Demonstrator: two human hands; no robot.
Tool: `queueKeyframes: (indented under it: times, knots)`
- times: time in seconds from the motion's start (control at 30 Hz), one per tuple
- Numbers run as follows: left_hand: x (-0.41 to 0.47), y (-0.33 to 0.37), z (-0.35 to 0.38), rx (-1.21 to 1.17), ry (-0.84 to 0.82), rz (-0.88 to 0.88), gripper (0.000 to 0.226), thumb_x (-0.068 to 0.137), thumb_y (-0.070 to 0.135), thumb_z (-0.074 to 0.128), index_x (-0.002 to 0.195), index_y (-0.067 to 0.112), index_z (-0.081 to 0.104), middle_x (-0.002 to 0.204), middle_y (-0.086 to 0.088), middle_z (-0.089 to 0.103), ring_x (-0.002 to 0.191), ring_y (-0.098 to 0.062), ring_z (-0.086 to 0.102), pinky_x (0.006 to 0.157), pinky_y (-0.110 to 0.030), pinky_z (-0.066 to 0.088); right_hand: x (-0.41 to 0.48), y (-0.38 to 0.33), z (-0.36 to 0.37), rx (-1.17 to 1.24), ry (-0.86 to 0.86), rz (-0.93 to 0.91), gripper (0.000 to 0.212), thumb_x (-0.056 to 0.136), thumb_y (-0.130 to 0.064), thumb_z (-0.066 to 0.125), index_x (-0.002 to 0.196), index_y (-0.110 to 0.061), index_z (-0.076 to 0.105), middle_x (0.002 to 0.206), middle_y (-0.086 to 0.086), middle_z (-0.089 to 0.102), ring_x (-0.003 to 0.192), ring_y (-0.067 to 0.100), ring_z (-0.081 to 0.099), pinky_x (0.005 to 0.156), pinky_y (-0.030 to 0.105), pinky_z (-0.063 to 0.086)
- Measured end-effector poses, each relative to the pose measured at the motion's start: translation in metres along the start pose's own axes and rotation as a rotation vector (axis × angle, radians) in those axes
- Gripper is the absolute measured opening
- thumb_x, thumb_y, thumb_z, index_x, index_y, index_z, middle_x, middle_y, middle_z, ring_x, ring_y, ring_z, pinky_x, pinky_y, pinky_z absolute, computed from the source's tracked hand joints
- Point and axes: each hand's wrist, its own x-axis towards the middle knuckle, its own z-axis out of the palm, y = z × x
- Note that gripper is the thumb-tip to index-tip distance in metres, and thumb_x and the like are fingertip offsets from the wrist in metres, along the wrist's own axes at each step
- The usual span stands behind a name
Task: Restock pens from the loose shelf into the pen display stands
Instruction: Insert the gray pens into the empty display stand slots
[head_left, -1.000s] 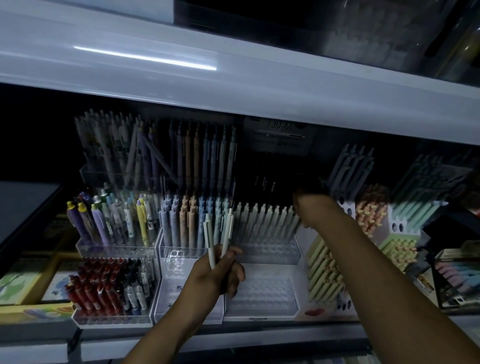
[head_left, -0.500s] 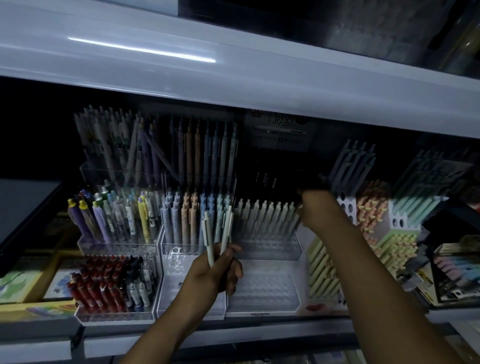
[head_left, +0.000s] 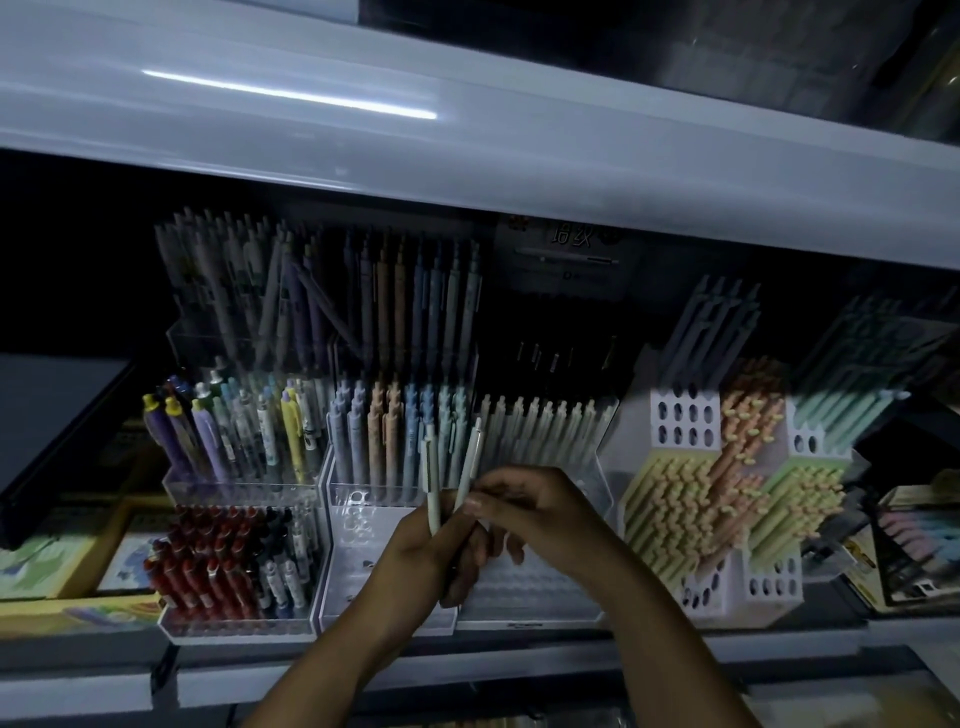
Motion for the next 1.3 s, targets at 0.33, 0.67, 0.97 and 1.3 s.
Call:
queueKeyframes:
  times: [0.33, 0.67, 0.97, 1.3]
  knots:
    - [-0.008, 0.005, -0.002, 0.005, 0.002, -0.040, 0.035, 0.106, 0.028, 0.046, 0.084, 0.020, 0.072, 0.054, -0.006, 0.041, 0.044, -0.017, 0.028, 0.046, -0.025, 0.027, 0.008, 0.011, 0.016, 0.142, 0.164, -0.057, 0.015, 0.097, -0.018, 0.066, 0.086, -0.010, 0.071, 0.064, 0.001, 0.061, 0.058, 0.016, 0.054, 0.058, 0.034, 0.043]
    - [-0.023, 0.001, -0.018, -0.002, 0.044, -0.149, 0.017, 0.107, 0.020, 0.046, 0.094, 0.009, 0.045, 0.062, -0.003, 0.034, 0.047, -0.016, 0.022, 0.049, -0.033, 0.015, 0.041, 0.030, -0.007, -0.204, 0.687, -0.246, 0.021, 0.097, -0.020, 0.067, 0.078, -0.013, 0.061, 0.062, 0.001, 0.060, 0.057, 0.012, 0.060, 0.056, 0.029, 0.048]
    - [-0.027, 0.011, -0.017, -0.103, 0.017, -0.157, 0.029, 0.104, 0.035, 0.049, 0.095, 0.010, 0.039, 0.065, 0.000, 0.042, 0.050, -0.017, 0.019, 0.052, -0.035, 0.016, 0.063, 0.046, -0.001, -0.593, 0.634, -0.369, 0.029, 0.099, -0.020, 0.064, 0.078, -0.022, 0.044, 0.067, -0.006, 0.046, 0.060, 0.015, 0.050, 0.054, 0.031, 0.039]
    - [-0.030, 0.011, -0.012, 0.069, 0.040, -0.036, 0.028, 0.108, 0.026, 0.039, 0.090, 0.006, 0.043, 0.059, -0.013, 0.028, 0.046, -0.020, 0.019, 0.052, -0.038, 0.020, 0.067, 0.051, 0.008, -0.769, 0.525, -0.225, 0.017, 0.099, -0.020, 0.061, 0.089, -0.006, 0.063, 0.085, 0.011, 0.066, 0.077, 0.031, 0.062, 0.064, 0.031, 0.039]
